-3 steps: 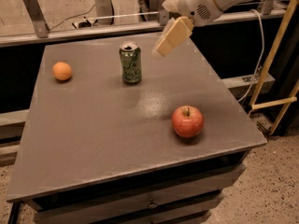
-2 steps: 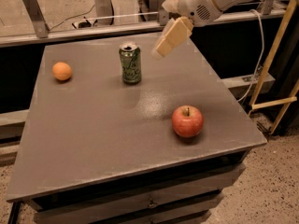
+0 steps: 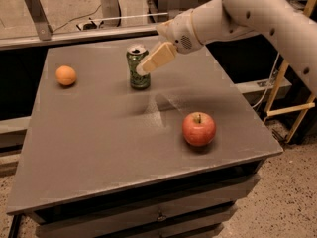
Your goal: Move green can near orange
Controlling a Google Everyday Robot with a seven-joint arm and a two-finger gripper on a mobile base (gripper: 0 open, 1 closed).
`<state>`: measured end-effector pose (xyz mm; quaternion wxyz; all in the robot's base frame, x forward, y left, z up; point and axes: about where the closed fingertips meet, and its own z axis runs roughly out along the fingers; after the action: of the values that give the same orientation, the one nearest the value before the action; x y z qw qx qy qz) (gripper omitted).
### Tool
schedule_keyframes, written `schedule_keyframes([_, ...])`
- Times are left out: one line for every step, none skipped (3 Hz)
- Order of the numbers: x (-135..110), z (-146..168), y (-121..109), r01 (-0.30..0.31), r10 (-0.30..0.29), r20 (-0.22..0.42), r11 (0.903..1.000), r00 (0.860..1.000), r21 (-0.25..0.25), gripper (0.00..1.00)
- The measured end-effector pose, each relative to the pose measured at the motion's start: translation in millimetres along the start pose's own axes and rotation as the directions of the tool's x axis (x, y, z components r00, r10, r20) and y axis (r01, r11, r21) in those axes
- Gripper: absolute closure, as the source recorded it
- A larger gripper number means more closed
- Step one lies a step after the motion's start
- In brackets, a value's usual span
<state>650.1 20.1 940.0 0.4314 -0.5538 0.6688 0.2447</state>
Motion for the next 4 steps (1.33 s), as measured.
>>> schedule_keyframes([13, 37, -2, -0.068, 0.068, 0.052, 0.9977, 0.996, -0.002, 0.0])
schedule_keyframes([19, 58, -4, -0.11, 0.11, 0.089, 0.9939, 0.99, -0.006, 0.16])
schedule_keyframes([23, 69, -5, -0.148, 0.147, 0.119, 0.989, 0.982, -0.002, 0.39])
schedule_keyframes([23, 71, -9, -0.173, 0.171, 0.165, 0.9848, 0.971, -0.002, 0.63])
